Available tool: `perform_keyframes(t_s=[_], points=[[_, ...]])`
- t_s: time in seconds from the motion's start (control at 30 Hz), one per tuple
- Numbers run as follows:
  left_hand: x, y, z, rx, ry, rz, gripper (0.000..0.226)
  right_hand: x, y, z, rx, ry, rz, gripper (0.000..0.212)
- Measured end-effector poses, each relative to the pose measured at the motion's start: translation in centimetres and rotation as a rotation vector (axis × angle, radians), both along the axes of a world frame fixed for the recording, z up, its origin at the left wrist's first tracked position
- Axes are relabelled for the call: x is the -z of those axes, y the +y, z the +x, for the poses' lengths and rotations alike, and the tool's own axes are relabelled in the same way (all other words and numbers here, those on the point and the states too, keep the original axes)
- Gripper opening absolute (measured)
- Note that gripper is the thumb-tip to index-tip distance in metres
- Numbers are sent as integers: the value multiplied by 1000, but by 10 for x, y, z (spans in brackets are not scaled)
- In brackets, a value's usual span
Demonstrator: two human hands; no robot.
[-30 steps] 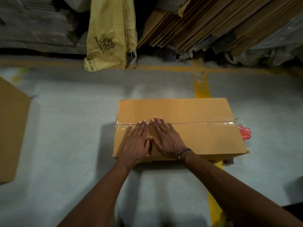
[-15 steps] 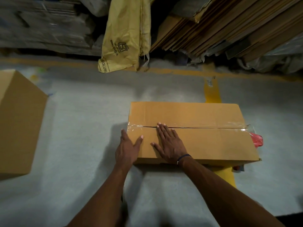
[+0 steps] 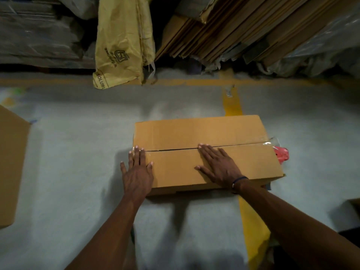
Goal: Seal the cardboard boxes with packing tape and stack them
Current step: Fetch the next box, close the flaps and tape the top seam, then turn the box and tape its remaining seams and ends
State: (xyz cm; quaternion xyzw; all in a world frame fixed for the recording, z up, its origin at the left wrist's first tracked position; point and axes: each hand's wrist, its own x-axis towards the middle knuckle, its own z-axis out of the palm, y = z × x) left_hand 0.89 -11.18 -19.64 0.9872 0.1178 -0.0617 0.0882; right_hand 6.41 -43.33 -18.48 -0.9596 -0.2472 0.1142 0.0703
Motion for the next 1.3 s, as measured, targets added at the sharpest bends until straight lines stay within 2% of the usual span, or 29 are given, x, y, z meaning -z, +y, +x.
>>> perform_keyframes(t_s=[0.13, 0.33, 0.4, 0.53, 0.63, 0.8, 0.9, 1.0, 1.07, 1.17, 1.3], points=[[4, 0, 2, 15, 23, 22, 63, -3, -65, -3, 116, -2, -40, 77], [-9, -35, 8, -28, -71, 29, 64, -6, -40, -3, 181, 26, 33, 82], [-16, -66, 14, 73, -97, -10, 66, -6, -36, 1, 156, 8, 37, 83], [-31, -156, 35, 430, -75, -91, 67, -2, -40, 12, 96, 1, 38, 79], [-28, -199, 48, 525, 13, -46, 67, 4, -66, 16, 63, -25, 31, 71], [-4, -198, 50, 523, 22, -35, 68, 5, -152, 13, 175, -36, -11, 67], [-2, -197, 52, 532, 14, -34, 68, 5, -186, 6, 353, -29, -2, 69], [-3, -202, 49, 514, 13, -29, 67, 10, -184, -1, 640, 52, 147, 79], [-9, -208, 42, 491, 12, -4, 67, 12, -176, -5, 757, 50, 250, 81], [-19, -217, 22, 399, 36, 5, 66, 13, -166, -11, 791, 56, 283, 82], [-26, -217, -21, 246, 24, 66, 68, 11, -140, -30, 836, 102, 209, 84]])
